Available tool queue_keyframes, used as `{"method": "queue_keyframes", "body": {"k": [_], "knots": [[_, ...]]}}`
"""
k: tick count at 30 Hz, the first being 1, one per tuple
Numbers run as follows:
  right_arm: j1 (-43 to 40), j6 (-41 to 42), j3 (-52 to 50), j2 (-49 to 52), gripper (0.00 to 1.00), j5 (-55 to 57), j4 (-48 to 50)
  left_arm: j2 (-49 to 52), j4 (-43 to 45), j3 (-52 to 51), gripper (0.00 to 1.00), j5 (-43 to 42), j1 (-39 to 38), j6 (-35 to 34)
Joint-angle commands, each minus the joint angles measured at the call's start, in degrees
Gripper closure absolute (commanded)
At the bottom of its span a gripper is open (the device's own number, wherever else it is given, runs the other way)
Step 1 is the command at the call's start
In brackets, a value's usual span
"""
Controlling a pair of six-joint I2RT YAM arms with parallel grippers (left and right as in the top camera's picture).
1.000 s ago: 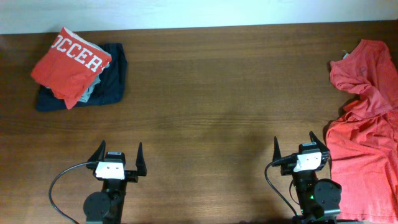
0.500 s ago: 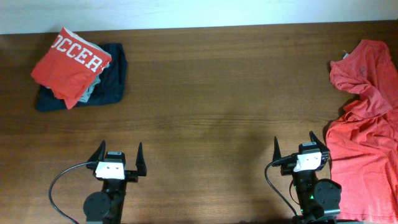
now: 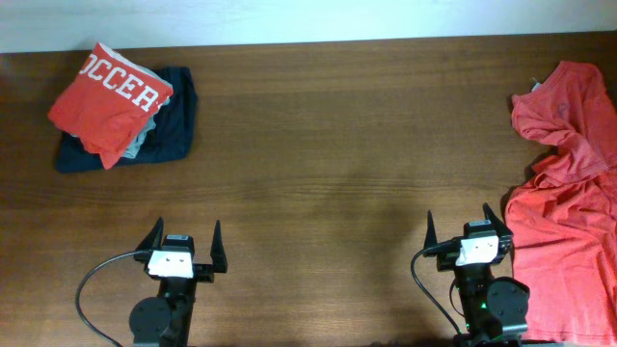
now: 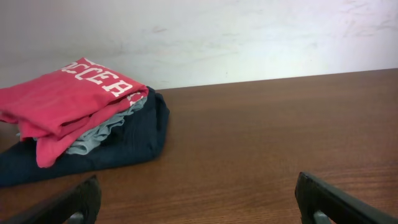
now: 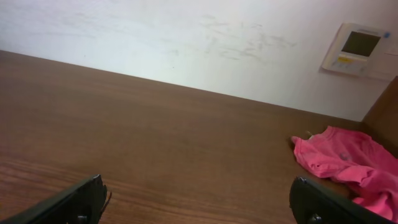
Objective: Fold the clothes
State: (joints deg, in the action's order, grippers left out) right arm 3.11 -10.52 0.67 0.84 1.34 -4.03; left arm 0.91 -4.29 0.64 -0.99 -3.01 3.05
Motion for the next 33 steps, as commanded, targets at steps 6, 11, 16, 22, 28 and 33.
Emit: {"method": "queue_keyframes", "body": {"k": [6, 11, 16, 22, 28, 33], "knots": [[0.2, 0.3, 1.3, -0.5, 0.01, -9.7, 5.9, -0.5, -0.5, -0.1, 0.01, 0.8, -0.2, 0.9], [0.2, 5.5, 9.6, 0.0, 0.01, -9.5, 1.1, -0.5, -0.5, -0.1, 0.0, 0.8, -0.2, 0.9], [0.2, 6.6, 23.3, 4.0, 0.01, -7.2, -8.4, -0.5, -0.5, -0.1, 0.01, 0.8, -0.2, 0.9], [0.2, 10.7, 46.2, 20.9, 0.01, 4.9, -29.1, -0.5, -0.5, -0.1, 0.0, 0.8, -0.2, 0.9], [-0.2, 6.1, 73.2, 45.5, 0.01, 8.0, -49.8, -0.5, -0.5, -0.1, 0.01, 0.8, -0.2, 0.9], [-5.3, 6.1, 93.7, 64.6, 0.01, 7.8, -64.7, -0.5, -0.5, -0.1, 0.01, 0.8, -0.2, 0.9]]}}
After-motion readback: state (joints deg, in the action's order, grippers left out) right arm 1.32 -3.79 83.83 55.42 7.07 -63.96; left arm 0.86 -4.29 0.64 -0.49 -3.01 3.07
